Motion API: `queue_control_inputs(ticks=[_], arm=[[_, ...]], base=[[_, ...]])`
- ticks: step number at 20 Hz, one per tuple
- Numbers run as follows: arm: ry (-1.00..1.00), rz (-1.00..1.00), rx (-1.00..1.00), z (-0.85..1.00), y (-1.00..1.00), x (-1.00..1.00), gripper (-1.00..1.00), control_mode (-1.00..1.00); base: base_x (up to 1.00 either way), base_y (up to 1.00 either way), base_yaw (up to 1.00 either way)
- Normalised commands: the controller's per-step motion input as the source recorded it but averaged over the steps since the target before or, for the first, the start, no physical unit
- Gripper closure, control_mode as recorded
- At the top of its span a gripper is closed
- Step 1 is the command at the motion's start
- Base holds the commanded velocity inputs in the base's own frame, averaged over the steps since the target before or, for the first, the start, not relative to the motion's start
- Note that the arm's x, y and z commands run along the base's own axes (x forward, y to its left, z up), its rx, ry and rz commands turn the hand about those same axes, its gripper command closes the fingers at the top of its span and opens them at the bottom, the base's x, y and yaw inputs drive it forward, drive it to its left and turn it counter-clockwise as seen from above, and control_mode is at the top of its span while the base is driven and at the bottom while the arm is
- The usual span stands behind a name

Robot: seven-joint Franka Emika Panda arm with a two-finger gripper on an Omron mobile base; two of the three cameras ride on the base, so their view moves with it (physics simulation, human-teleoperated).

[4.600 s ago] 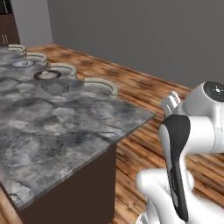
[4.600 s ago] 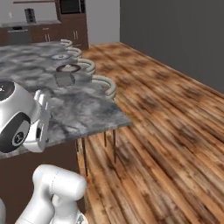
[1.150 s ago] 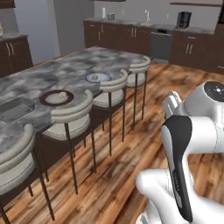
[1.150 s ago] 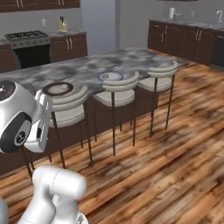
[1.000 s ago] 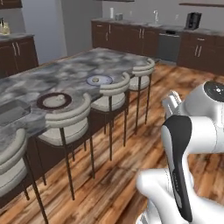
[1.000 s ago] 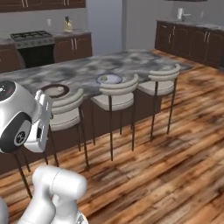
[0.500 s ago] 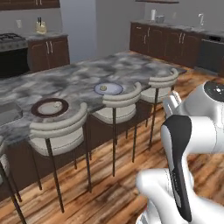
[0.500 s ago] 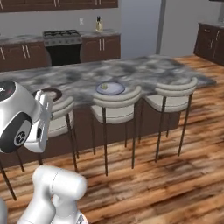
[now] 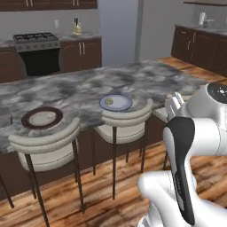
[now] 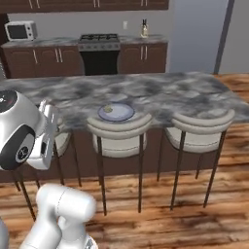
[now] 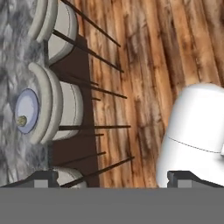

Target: Place two dumplings into each of the tupperware containers and then place the containers in the fridge.

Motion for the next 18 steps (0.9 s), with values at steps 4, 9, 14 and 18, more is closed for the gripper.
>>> queue_control_inputs(ticks=[4,9,14,18], arm=[[0.0,0.0,0.0,0.0,0.0,0.0,-1.0,1.0],[0.0,0.0,0.0,0.0,0.0,0.0,-1.0,1.0],[0.0,0.0,0.0,0.0,0.0,0.0,-1.0,1.0],[0.0,0.0,0.0,0.0,0.0,0.0,-1.0,1.0]], base=[[1.0,-0.84,0.42],[0.93,-0.62,0.43],[0.59,0.08,0.13],[0.46,0.41,0.0]])
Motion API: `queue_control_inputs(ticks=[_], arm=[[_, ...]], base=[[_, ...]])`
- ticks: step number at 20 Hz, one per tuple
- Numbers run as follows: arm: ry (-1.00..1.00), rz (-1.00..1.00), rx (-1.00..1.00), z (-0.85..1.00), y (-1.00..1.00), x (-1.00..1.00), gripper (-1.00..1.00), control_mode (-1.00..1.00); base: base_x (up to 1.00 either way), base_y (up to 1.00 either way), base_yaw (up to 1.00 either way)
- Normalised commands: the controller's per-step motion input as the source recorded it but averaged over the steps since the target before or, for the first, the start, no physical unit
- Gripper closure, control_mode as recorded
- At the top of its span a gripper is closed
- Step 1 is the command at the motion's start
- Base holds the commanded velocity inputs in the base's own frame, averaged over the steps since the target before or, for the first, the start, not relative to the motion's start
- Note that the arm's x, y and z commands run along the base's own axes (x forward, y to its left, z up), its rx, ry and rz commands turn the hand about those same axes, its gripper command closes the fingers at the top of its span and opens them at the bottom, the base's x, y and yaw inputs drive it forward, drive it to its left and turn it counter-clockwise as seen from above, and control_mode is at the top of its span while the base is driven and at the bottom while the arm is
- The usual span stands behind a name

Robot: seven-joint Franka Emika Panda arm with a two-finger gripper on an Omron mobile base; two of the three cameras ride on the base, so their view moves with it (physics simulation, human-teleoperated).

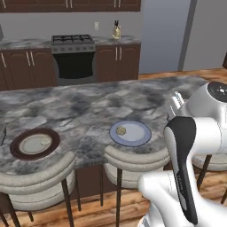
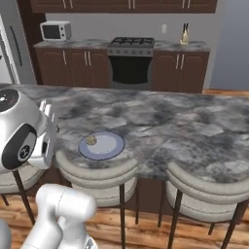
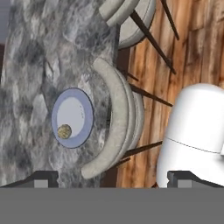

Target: Place two dumplings into each of the tupperware containers and then place the containers in the fridge.

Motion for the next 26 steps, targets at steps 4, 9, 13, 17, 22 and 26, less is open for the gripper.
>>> queue_control_inputs(ticks=[4,9,13,17,22,26], arm=[[0.0,0.0,0.0,0.0,0.0,0.0,-1.0,1.0],[0.0,0.0,0.0,0.0,0.0,0.0,-1.0,1.0],[0.0,0.0,0.0,0.0,0.0,0.0,-1.0,-1.0],[0.0,0.2,0.01,-0.2,-0.17,0.92,-1.0,-1.0],[0.0,0.42,0.0,-0.86,-0.17,1.0,-1.0,-1.0],[0.22,0.45,0.0,-0.84,-0.11,1.0,-1.0,-1.0]], base=[[0.51,0.41,0.0],[0.47,0.18,0.0],[0.0,0.0,0.0],[0.0,0.0,0.0],[0.0,0.0,0.0],[0.0,0.0,0.0]])
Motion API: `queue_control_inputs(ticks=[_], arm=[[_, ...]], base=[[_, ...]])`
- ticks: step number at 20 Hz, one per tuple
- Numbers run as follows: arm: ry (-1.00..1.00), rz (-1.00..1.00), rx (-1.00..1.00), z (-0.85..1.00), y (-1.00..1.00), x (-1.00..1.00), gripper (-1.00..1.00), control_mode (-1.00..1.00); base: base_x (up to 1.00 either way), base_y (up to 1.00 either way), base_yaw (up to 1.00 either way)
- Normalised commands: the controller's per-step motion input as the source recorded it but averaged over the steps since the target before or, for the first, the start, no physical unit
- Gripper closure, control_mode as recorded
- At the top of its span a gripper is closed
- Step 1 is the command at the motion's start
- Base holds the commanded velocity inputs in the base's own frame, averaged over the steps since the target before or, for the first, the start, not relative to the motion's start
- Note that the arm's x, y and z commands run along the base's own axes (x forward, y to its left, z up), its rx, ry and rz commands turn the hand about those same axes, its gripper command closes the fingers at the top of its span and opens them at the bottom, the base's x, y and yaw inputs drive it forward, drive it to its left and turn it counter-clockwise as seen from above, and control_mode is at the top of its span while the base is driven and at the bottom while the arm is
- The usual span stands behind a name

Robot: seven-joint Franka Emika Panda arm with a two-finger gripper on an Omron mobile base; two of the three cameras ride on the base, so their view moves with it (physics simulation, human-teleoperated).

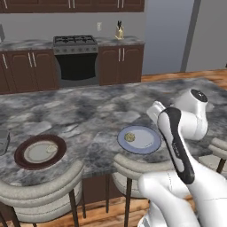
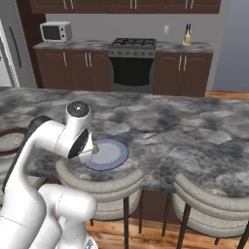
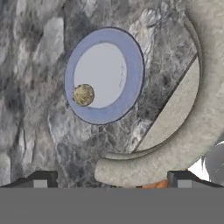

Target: Place two dumplings into each of the tupperware containers and then place the containers in the fridge.

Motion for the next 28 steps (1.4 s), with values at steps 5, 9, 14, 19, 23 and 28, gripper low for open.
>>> queue_control_inputs(ticks=[5,9,14,19,23,28], arm=[[0.36,0.32,-0.09,-0.63,0.45,0.9,-1.0,-1.0],[0.06,0.04,-0.22,-0.05,0.66,0.45,-1.0,-1.0],[-0.02,0.18,-0.12,-0.27,-0.2,0.53,-1.0,-1.0],[0.01,0.24,-0.11,-0.38,-0.17,0.3,-1.0,-1.0],[0.06,0.23,-0.16,-0.51,-0.02,0.22,-1.0,-1.0],[0.01,0.09,-0.01,-0.3,0.0,0.41,-1.0,-1.0]], base=[[0.0,0.0,0.0],[0.0,0.0,0.0],[0.0,0.0,0.0],[0.0,0.0,0.0],[0.0,0.0,0.0],[0.0,0.0,0.0]])
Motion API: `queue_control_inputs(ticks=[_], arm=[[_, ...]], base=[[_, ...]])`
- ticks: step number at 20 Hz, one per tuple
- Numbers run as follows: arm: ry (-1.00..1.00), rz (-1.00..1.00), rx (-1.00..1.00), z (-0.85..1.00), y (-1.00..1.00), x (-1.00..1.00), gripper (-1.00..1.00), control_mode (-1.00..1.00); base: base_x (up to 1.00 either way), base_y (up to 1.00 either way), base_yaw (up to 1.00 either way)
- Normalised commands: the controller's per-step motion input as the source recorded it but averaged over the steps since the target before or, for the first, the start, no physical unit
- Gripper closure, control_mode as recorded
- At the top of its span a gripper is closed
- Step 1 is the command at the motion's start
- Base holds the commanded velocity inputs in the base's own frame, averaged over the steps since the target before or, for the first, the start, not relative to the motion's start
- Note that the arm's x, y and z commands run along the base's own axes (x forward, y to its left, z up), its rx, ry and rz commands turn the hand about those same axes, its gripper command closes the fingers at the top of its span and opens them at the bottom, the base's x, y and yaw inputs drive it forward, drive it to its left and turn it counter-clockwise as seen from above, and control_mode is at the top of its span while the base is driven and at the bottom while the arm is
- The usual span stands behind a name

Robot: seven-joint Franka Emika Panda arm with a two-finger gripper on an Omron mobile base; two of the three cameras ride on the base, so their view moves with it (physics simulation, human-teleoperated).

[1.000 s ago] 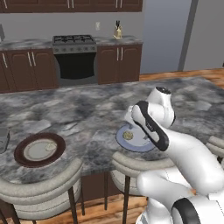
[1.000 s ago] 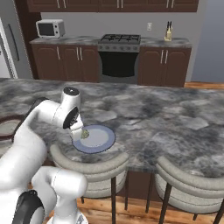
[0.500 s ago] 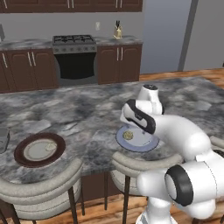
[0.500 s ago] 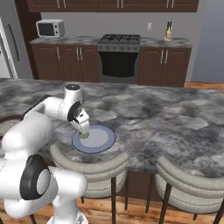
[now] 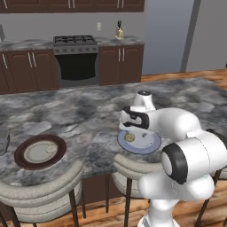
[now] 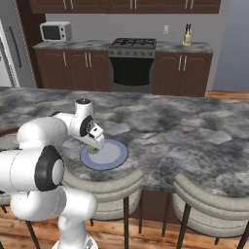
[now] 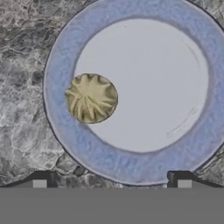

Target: Place two dumplings into each of the tupperware containers and then place the containers in the fridge.

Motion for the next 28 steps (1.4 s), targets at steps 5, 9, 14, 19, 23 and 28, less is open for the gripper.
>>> queue_control_inputs(ticks=[5,9,14,19,23,28], arm=[[0.0,0.02,0.0,-0.31,0.0,0.27,-1.0,-1.0],[0.0,0.01,0.0,-0.41,0.03,0.34,-1.0,-1.0],[0.0,0.0,0.0,-0.28,0.05,0.39,-1.0,-1.0],[0.02,0.0,0.0,-0.24,0.04,0.14,-1.0,-1.0],[0.04,0.0,0.0,-0.14,0.08,0.0,1.0,-1.0],[-0.01,0.01,0.0,0.15,-0.09,0.01,1.0,-1.0]], base=[[0.0,0.0,0.0],[0.0,0.0,0.0],[0.0,0.0,0.0],[0.0,0.0,0.0],[0.0,0.0,0.0],[0.0,0.0,0.0]])
